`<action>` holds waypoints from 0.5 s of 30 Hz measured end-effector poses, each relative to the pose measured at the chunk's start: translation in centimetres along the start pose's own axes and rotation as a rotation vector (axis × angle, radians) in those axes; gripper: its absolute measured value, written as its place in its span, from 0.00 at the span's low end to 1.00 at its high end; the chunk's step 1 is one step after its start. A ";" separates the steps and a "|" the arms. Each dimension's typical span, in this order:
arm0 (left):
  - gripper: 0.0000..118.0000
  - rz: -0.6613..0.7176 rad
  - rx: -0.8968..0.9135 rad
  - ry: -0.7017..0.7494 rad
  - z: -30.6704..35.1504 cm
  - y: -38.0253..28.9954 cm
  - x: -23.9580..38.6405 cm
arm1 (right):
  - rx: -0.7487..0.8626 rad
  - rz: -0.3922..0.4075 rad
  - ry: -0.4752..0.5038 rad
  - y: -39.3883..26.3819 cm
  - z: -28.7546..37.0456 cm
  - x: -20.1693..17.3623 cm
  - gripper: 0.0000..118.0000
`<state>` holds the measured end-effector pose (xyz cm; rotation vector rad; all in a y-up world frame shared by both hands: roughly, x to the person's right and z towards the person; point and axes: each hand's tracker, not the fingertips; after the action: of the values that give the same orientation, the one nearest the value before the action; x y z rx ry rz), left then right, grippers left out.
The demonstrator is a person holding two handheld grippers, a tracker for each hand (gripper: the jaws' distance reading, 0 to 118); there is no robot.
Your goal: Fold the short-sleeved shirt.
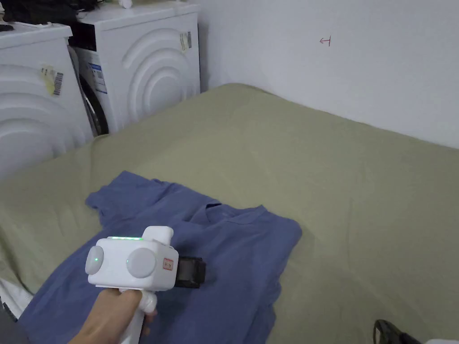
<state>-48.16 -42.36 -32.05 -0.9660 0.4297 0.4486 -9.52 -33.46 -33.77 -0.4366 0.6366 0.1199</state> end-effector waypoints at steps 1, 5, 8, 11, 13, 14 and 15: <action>0.97 -0.004 0.020 0.005 -0.5 0.1 -0.2 | -0.003 -0.001 0.003 -0.2 0.2 0.0 0.01; 0.97 -0.093 -0.037 0.090 -3.4 -0.1 0.2 | -0.015 0.000 0.003 -0.6 0.9 -0.1 0.00; 0.92 -0.144 -0.049 0.147 -3.6 -0.3 1.3 | -0.027 0.004 -0.002 -0.8 1.7 0.2 0.01; 0.02 -0.143 0.003 0.134 -0.8 -0.2 2.1 | -0.022 -0.005 -0.013 -0.8 3.5 1.3 0.01; 0.00 -0.197 0.017 0.228 0.2 -0.4 2.5 | -0.015 -0.013 -0.035 -0.8 5.1 2.5 0.01; 0.00 -0.175 0.020 0.176 1.0 -0.3 2.9 | -0.011 -0.021 -0.049 -0.8 6.1 3.2 0.01; 0.00 -0.172 0.009 0.179 1.8 -0.2 3.2 | -0.004 -0.028 -0.063 -0.8 7.1 4.0 0.01</action>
<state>-45.09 -40.41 -32.75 -1.0287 0.5051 0.2047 -2.22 -31.18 -30.80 -0.4443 0.5681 0.1076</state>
